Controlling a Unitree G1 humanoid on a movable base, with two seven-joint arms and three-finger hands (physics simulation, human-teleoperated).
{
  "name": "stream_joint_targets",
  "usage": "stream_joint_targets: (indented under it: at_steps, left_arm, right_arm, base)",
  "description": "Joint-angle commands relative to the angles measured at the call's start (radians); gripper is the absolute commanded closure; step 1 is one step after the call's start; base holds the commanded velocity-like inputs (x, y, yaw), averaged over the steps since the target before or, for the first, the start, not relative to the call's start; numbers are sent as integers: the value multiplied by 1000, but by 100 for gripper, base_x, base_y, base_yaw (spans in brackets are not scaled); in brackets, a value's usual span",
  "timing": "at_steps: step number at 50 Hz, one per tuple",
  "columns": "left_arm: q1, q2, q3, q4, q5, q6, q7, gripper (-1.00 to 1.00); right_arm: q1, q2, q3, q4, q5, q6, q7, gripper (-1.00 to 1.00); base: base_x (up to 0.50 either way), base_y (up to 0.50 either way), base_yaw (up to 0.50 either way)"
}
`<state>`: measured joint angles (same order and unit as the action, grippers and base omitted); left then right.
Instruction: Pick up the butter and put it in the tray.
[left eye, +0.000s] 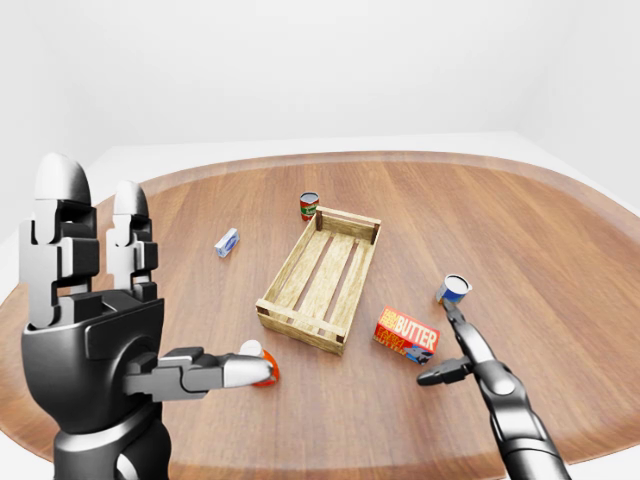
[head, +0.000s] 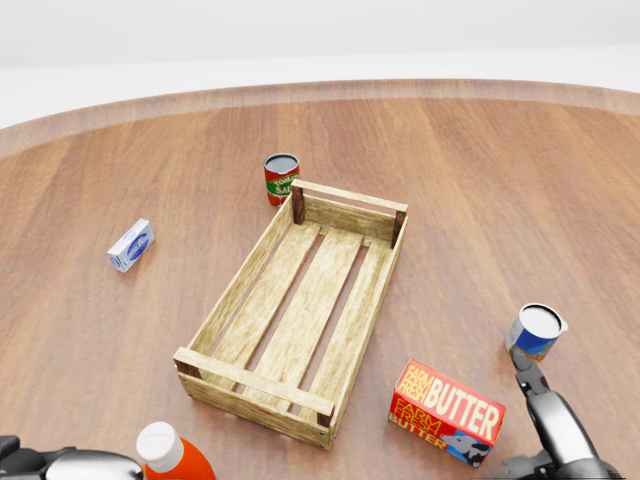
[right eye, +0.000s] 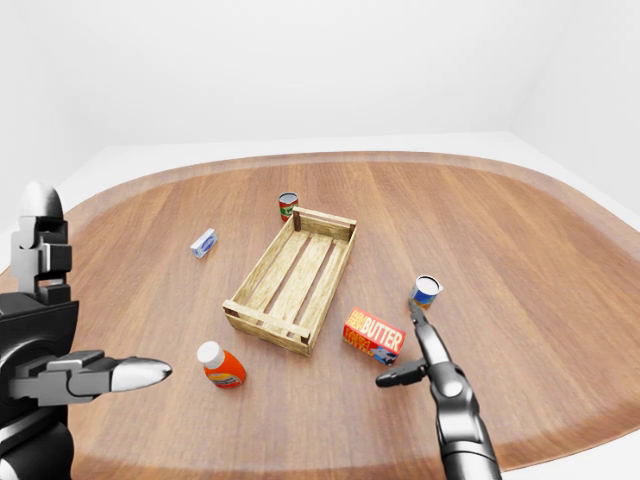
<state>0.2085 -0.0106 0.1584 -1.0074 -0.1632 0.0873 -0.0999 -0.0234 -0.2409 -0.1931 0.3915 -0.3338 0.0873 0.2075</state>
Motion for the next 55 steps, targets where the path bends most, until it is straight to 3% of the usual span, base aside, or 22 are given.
stream_joint_targets:
  at_steps: [1,14,16,21,33,43,48,55]
  left_arm:
    - [-57,3,-14,131,19,0,36,-100]
    - [-55,2,-11,122,16,0,36,-100]
    - [-54,2,-14,125,18,0,35,-100]
    - [-55,3,-15,129,20,0,36,-100]
    - [-52,2,-16,130,21,0,35,-100]
    - [-56,3,-14,126,20,0,37,-100]
    - [-56,3,-13,125,20,0,36,-100]
    - [-57,3,-12,129,20,0,36,-100]
  right_arm:
    - [-85,-3,27,93,-27,0,-12,-100]
    - [-124,-3,43,208,-33,-2,-40,-100]
    - [-138,-9,45,260,-27,-30,-51,-100]
    - [-158,-16,54,309,-21,-46,-61,-100]
    - [-173,-9,78,286,-50,0,-62,-100]
    - [-179,-8,77,296,-61,0,-65,-100]
    - [-201,-10,81,375,-53,-43,-85,-100]
    - [-226,-13,88,433,-46,-68,-96,-100]
  base:
    - [0,0,0]
    - [0,0,0]
    - [0,0,0]
    - [0,0,0]
    - [0,0,0]
    - [0,0,0]
    - [0,0,0]
    - [0,0,0]
